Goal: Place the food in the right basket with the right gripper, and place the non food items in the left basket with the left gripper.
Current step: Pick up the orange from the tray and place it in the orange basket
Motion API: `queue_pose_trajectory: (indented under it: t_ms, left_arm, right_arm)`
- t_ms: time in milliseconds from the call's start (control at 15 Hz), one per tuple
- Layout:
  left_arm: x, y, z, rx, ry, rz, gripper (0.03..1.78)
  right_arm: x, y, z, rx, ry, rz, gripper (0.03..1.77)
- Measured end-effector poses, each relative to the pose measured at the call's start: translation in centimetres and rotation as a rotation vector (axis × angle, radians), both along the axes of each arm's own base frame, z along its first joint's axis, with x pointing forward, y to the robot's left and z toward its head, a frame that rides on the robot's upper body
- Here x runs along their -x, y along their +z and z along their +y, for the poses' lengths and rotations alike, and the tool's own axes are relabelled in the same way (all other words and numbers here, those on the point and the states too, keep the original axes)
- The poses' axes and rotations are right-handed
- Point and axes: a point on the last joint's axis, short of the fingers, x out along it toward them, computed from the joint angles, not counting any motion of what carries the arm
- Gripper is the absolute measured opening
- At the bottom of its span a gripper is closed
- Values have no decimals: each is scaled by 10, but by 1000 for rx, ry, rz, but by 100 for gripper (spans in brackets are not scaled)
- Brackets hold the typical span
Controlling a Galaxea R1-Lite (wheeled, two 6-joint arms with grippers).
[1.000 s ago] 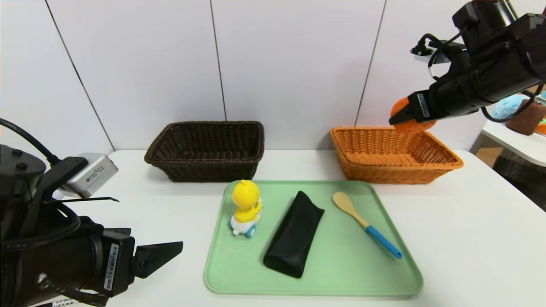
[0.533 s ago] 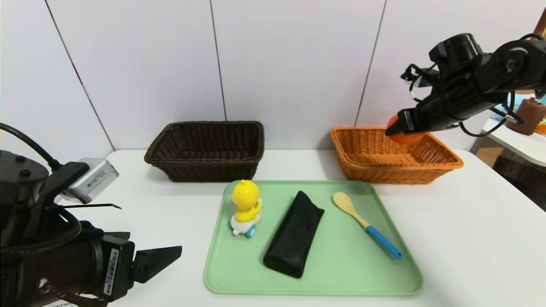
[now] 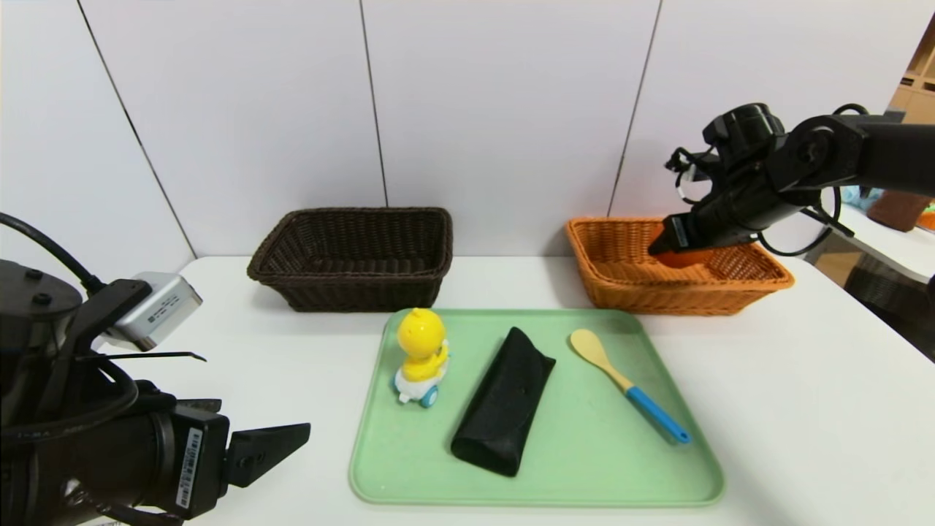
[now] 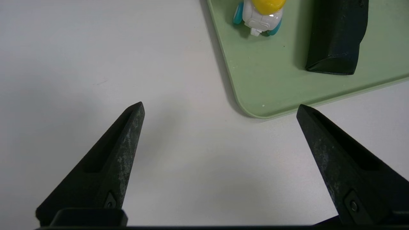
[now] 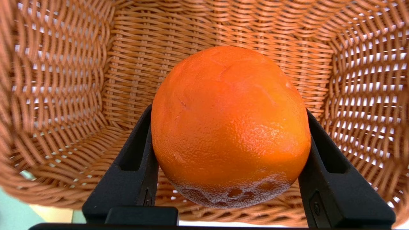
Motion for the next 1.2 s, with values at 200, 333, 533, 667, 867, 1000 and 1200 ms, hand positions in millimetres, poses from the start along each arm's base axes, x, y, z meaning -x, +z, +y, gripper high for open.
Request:
queue_pose_trajectory:
  t_ms: [200, 333, 533, 667, 867, 1000, 1200]
  left_arm:
    - [0, 0, 0, 0, 0, 1, 169]
    - [0, 0, 0, 1, 0, 0, 169]
    - [1, -1, 0, -2, 0, 3, 169]
    - [1, -3, 1, -4, 0, 7, 169]
    - [2, -3, 1, -3, 1, 5, 169]
    - [2, -3, 1, -3, 0, 5, 169]
    - [1, -2, 1, -2, 0, 4, 169]
  right_arm:
    - [-7, -9, -2, 4, -4, 5, 116]
    - [-12, -14, -2, 12, -4, -11, 116]
    - [-18, -22, -4, 18, -10, -6, 116]
    - [-20, -24, -4, 24, -8, -4, 116]
    - [-20, -26, -4, 35, 0, -1, 133]
    - [-20, -25, -3, 35, 1, -1, 141]
    - [-19, -23, -3, 34, 3, -7, 150]
